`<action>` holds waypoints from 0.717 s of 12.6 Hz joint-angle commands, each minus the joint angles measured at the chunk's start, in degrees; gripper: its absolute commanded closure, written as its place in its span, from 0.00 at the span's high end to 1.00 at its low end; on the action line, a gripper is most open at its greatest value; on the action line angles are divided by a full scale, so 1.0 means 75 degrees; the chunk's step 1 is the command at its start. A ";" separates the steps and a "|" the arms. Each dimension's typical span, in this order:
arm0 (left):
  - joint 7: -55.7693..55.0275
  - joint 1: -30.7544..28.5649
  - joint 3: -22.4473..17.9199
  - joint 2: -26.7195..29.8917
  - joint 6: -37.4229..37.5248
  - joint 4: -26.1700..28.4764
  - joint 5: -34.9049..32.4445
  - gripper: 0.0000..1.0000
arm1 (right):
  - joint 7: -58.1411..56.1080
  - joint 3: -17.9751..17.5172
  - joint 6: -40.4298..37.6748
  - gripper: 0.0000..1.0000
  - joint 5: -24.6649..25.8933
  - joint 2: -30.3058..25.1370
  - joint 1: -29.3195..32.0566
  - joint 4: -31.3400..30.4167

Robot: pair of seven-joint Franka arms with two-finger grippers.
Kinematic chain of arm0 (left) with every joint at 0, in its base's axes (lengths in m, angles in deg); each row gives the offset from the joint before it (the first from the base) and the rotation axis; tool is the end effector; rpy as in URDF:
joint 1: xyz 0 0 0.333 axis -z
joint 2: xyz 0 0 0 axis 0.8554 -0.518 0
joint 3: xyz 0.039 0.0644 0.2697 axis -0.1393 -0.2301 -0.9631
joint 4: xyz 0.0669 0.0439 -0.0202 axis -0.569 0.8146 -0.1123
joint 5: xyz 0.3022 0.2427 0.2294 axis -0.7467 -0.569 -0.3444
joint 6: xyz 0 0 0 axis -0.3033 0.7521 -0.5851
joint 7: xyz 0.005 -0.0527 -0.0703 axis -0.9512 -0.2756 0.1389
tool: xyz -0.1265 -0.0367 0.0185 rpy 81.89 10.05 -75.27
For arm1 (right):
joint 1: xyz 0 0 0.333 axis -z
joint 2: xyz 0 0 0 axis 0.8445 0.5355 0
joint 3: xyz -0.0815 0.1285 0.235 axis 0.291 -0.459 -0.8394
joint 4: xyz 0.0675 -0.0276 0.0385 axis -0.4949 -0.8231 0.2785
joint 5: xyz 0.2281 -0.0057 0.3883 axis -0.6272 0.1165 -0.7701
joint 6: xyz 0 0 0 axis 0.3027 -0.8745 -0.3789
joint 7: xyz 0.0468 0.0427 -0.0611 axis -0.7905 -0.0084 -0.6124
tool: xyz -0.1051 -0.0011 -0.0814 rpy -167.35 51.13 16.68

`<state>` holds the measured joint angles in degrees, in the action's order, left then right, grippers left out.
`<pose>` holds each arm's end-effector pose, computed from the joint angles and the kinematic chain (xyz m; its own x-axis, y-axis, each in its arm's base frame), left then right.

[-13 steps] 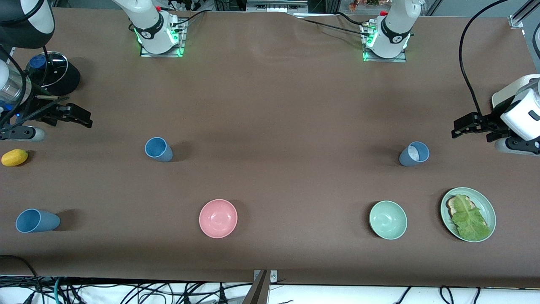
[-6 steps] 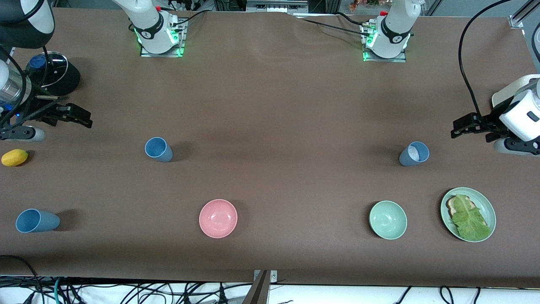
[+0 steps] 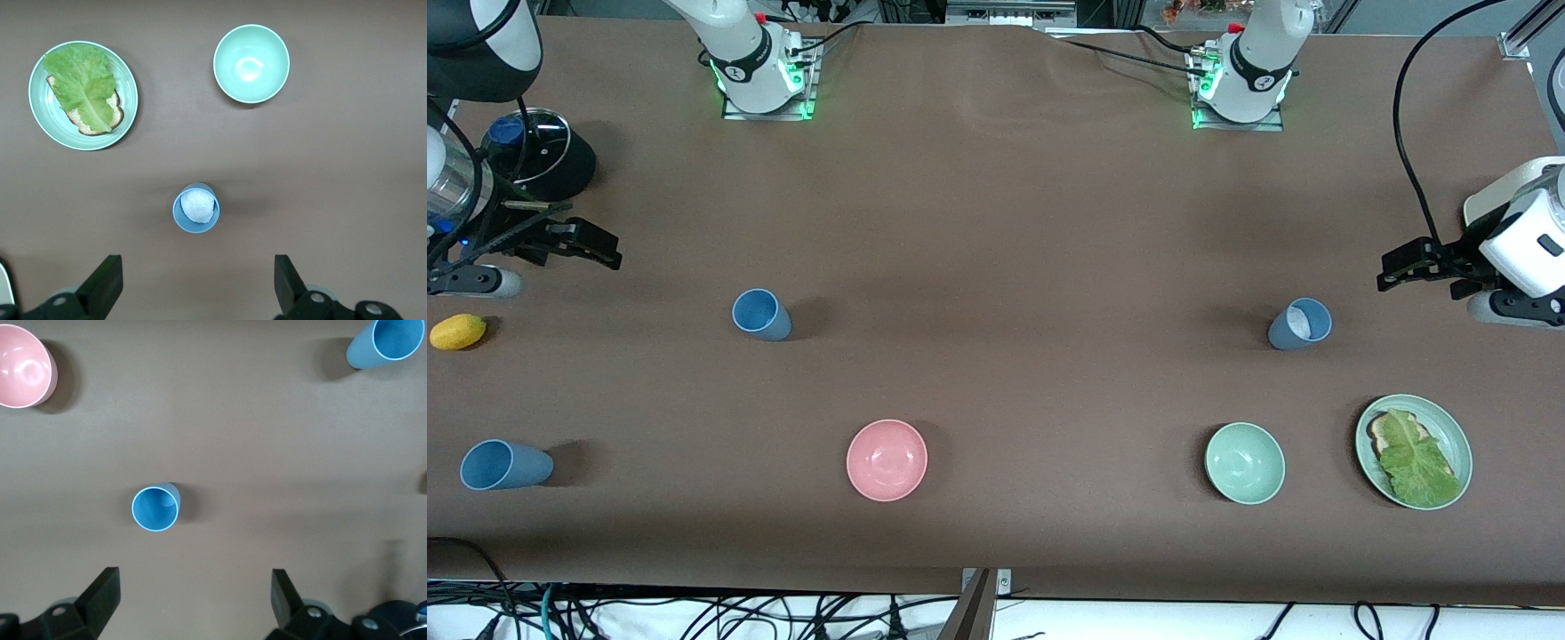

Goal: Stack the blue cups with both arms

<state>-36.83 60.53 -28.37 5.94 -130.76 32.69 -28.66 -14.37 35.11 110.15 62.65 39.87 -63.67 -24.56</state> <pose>0.6613 0.0139 0.4808 0.9964 -0.0795 -0.0307 -0.0780 -0.9959 0.0454 0.6482 0.0211 0.4909 0.9985 -0.0428 -0.0337 -0.0423 -0.9990 0.0172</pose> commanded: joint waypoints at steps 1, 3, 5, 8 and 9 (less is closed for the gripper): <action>0.0019 0.0028 -0.0011 0.0047 -0.0109 0.0045 -0.0157 1.00 | 0.0088 -0.0032 -0.0033 1.00 0.0085 0.0069 0.0021 0.0161; -0.0005 0.0040 -0.0011 0.0047 -0.0109 0.0022 -0.0192 1.00 | 0.0088 -0.0032 -0.0033 1.00 0.0085 0.0069 0.0021 0.0161; 0.0018 0.0063 -0.0011 -0.0035 -0.0109 -0.0189 -0.0204 1.00 | 0.0088 -0.0032 -0.0033 1.00 0.0085 0.0069 0.0021 0.0161; -0.0052 0.0040 -0.0023 -0.0082 -0.0109 -0.0213 -0.0204 1.00 | 0.0088 -0.0032 -0.0033 1.00 0.0085 0.0069 0.0021 0.0161; -0.0052 0.0028 -0.0035 -0.0117 -0.0109 -0.0213 -0.0100 1.00 | 0.0088 -0.0032 -0.0033 1.00 0.0097 0.0069 0.0021 0.0161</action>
<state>-36.86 60.56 -28.37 5.92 -131.65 32.38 -28.66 -14.36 35.11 110.15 62.65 39.87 -63.67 -24.56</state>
